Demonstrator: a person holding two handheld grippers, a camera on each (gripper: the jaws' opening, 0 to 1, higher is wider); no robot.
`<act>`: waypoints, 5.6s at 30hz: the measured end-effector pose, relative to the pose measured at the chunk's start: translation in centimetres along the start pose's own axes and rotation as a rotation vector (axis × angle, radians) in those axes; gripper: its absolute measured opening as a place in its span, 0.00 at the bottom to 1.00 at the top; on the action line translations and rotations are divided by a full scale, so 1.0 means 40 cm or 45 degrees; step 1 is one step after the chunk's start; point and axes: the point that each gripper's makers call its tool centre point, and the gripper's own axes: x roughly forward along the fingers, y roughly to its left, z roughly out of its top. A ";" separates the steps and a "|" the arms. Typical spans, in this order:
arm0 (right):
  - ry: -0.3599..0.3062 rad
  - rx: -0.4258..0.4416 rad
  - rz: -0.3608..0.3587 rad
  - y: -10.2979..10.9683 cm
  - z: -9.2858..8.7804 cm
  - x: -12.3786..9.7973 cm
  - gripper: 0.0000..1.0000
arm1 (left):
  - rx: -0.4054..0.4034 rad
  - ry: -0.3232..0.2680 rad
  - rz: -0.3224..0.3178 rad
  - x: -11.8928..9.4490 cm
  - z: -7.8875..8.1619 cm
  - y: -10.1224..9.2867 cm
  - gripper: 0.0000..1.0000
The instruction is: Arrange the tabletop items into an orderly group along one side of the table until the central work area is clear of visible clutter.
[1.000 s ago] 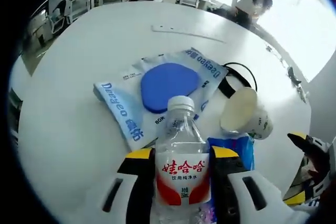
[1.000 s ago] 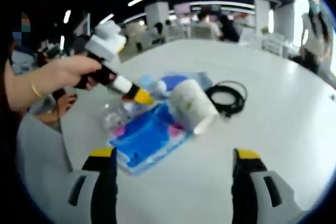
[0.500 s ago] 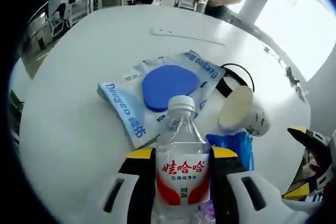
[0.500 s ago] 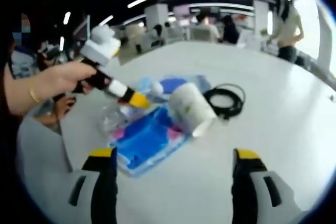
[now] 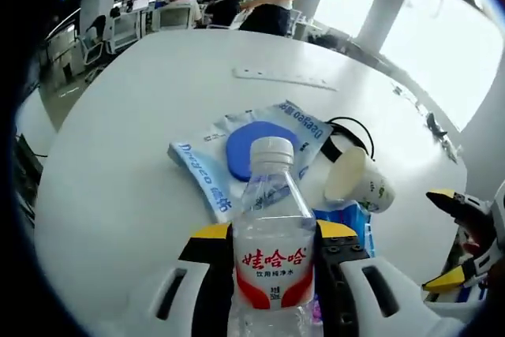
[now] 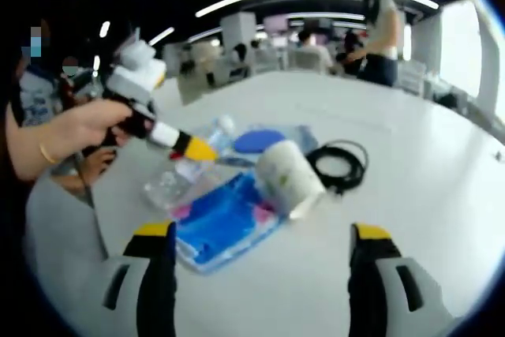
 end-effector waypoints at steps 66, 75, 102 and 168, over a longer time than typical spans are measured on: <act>-0.104 -0.077 0.011 0.056 0.062 -0.078 0.88 | 0.027 -0.567 0.203 -0.208 -0.028 0.023 0.37; -0.105 -0.077 0.014 0.060 0.061 -0.081 0.88 | 0.031 -0.564 0.229 -0.216 -0.040 0.015 0.38; -0.130 -0.078 0.007 0.070 0.052 -0.111 0.89 | 0.136 -0.521 0.256 -0.231 -0.091 -0.023 0.38; -0.126 -0.073 0.016 0.040 0.083 -0.068 0.89 | 0.173 -0.653 0.328 -0.184 0.150 0.171 0.38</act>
